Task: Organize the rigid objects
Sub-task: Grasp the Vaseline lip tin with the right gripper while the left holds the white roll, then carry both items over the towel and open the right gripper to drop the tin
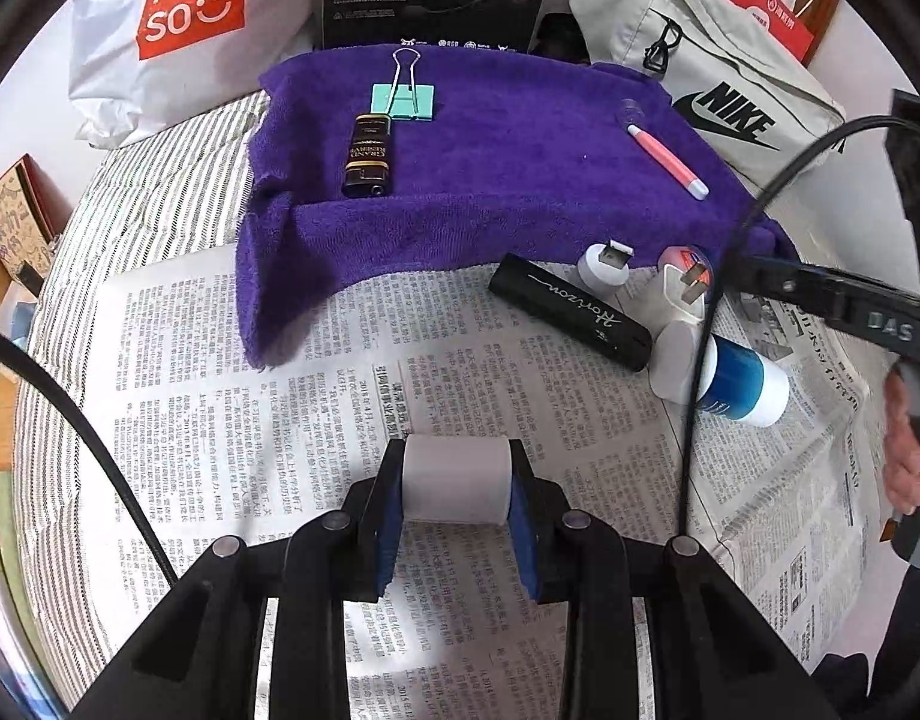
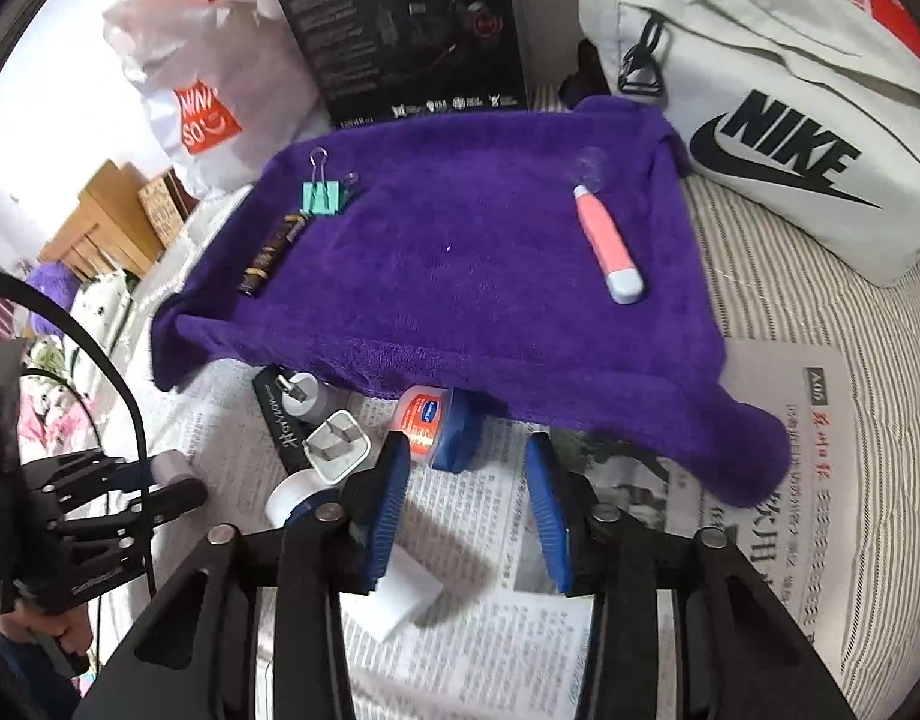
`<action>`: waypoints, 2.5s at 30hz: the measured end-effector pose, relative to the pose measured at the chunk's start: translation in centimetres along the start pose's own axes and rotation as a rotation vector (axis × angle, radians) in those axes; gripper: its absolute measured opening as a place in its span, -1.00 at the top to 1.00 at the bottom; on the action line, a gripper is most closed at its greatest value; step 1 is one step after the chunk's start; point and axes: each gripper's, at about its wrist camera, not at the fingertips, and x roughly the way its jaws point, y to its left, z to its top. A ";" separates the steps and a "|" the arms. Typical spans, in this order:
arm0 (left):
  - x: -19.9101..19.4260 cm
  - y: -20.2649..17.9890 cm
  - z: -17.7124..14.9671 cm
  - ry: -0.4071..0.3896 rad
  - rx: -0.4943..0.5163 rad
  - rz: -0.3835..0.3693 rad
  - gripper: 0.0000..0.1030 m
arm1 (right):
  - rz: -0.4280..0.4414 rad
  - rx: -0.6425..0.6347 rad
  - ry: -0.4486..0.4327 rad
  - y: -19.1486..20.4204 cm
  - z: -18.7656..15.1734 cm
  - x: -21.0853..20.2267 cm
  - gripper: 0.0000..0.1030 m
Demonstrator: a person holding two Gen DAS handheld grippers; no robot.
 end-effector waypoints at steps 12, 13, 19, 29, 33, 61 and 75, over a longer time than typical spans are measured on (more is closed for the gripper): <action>-0.4 1.6 -0.4 -0.024 -0.032 -0.039 0.42 | -0.047 -0.022 0.033 1.7 1.5 2.7 0.24; -0.4 1.6 -0.4 -0.025 -0.031 -0.039 0.42 | -0.050 -0.028 0.038 1.9 1.6 2.9 0.24; -0.5 1.9 -0.5 -0.027 -0.033 -0.048 0.42 | -0.079 -0.080 0.046 2.6 1.3 3.3 0.22; -0.6 1.8 -0.6 -0.033 -0.037 -0.041 0.42 | -0.126 -0.143 0.060 -1.2 -1.1 0.4 0.23; -0.6 1.7 -0.5 -0.033 -0.039 -0.038 0.42 | -0.140 -0.114 0.063 -2.3 -2.1 -0.1 0.22; -0.6 1.6 -0.6 -0.040 -0.058 -0.039 0.42 | -0.179 -0.047 -0.022 -3.2 -5.1 -0.4 0.29; -1.6 1.7 -0.1 -0.056 -0.085 -0.034 0.43 | -0.140 -0.024 -0.030 -3.8 -4.5 -0.8 0.30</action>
